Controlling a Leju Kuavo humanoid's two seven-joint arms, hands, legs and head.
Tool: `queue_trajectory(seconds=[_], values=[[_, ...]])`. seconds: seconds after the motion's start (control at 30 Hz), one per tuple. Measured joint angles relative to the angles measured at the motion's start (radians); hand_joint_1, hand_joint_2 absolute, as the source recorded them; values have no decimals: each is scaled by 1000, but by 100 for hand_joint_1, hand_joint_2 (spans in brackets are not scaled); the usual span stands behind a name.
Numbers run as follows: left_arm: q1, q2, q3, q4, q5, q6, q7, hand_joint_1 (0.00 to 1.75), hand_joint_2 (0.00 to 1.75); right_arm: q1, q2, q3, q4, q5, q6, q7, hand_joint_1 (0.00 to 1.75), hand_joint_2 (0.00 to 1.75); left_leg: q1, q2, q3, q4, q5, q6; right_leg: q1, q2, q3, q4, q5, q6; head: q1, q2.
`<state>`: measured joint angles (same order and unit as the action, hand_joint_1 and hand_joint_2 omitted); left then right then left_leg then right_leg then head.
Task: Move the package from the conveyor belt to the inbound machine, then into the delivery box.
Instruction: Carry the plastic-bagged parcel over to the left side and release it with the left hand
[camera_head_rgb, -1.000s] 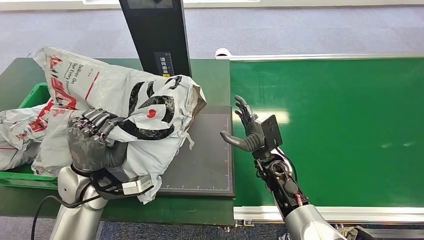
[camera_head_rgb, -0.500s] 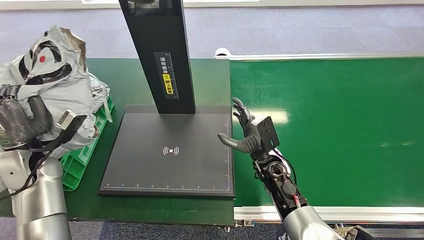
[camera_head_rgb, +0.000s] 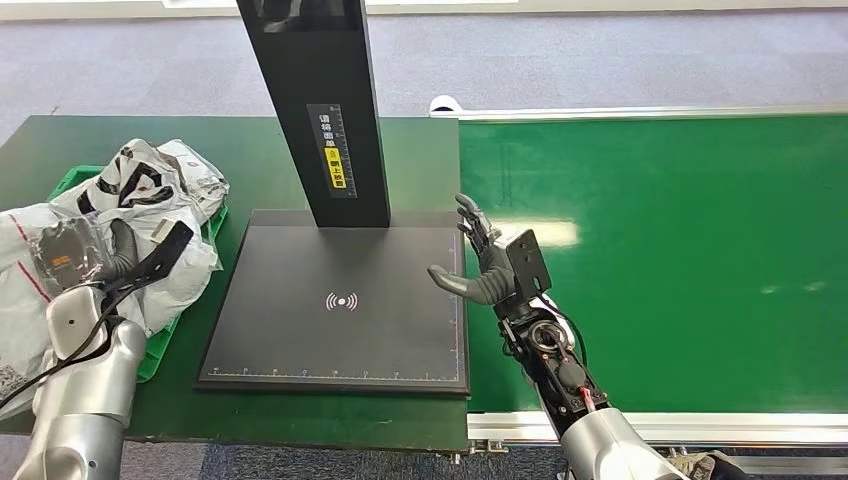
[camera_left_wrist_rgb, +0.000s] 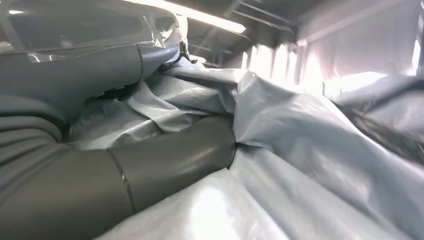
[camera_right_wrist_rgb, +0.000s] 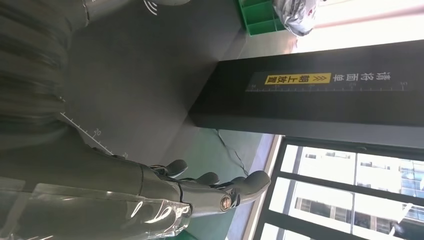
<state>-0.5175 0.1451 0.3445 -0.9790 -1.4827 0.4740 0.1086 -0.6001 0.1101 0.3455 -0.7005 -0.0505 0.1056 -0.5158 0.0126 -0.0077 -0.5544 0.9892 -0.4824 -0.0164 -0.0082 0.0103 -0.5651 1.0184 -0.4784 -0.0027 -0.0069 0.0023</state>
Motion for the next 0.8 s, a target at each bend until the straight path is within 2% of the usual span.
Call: queue_trajectory(seconds=[0.03, 0.17, 0.2, 0.33, 0.6, 0.8], values=[[-4, 8, -15, 18, -6, -19, 15, 162, 175, -1, 2, 1, 2, 2, 1, 0, 0, 175, 0, 0, 0, 0, 0, 0, 0, 0, 0, 0, 0, 0, 0, 0], [-20, 36, -56, 74, -31, -73, 80, 154, 0, -2, 8, 6, 8, 6, 3, 1, 0, 175, 0, 0, 0, 0, 0, 0, 0, 0, 0, 0, 0, 0, 0, 0], [-23, 41, -61, 85, -30, -72, 89, 153, 0, -2, 10, 6, 9, 6, 3, 2, 0, 175, 0, 0, 0, 0, 0, 0, 0, 0, 0, 0, 0, 0, 0, 0], [-26, 56, -68, 110, 14, -4, 83, 175, 175, -2, 12, 8, 10, 7, 2, 5, 0, 175, 0, 0, 1, 0, 0, 0, 0, 0, 1, 0, 0, 0, 0, 0], [-15, 79, -63, 68, 169, 202, -34, 175, 175, 3, 12, 8, 8, 6, 1, 14, 0, 175, 0, 0, 0, 0, 0, 0, 0, 0, 0, 0, 0, 0, 0, 0], [-12, 90, -51, 25, 184, 221, -52, 175, 175, 6, 12, 8, 6, 6, 1, 18, 0, 175, 0, 0, -1, 0, 0, 0, 0, 0, -1, 0, 0, 0, 0, 0]])
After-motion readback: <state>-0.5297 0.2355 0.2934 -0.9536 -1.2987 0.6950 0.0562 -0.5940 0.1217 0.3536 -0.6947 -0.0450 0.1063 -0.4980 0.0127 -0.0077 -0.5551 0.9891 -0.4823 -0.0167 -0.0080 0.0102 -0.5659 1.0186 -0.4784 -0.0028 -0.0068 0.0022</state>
